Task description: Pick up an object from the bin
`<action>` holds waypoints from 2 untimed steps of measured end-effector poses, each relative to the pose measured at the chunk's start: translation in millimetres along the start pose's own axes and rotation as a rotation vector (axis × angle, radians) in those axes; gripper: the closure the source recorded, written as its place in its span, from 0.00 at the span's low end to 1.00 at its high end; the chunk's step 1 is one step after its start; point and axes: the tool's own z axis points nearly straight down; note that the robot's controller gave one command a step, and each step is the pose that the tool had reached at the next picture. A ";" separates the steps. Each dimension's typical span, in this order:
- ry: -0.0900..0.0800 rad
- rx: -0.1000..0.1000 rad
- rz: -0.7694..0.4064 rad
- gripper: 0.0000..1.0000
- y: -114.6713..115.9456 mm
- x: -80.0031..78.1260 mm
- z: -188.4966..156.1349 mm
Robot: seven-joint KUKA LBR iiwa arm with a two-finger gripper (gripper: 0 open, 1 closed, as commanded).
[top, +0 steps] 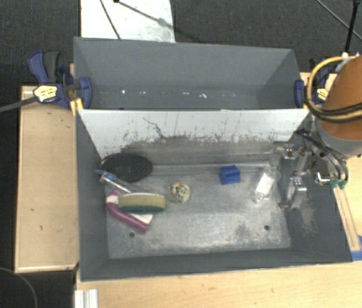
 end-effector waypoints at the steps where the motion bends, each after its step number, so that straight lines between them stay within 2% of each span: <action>1: -0.007 -0.003 -0.090 0.00 122.1 -54.6 67.5; 2: -0.009 0.004 0.009 0.00 40.0 -49.7 57.7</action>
Offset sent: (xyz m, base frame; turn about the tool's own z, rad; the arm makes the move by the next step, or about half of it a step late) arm 0.0538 0.1160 -0.0656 -0.0817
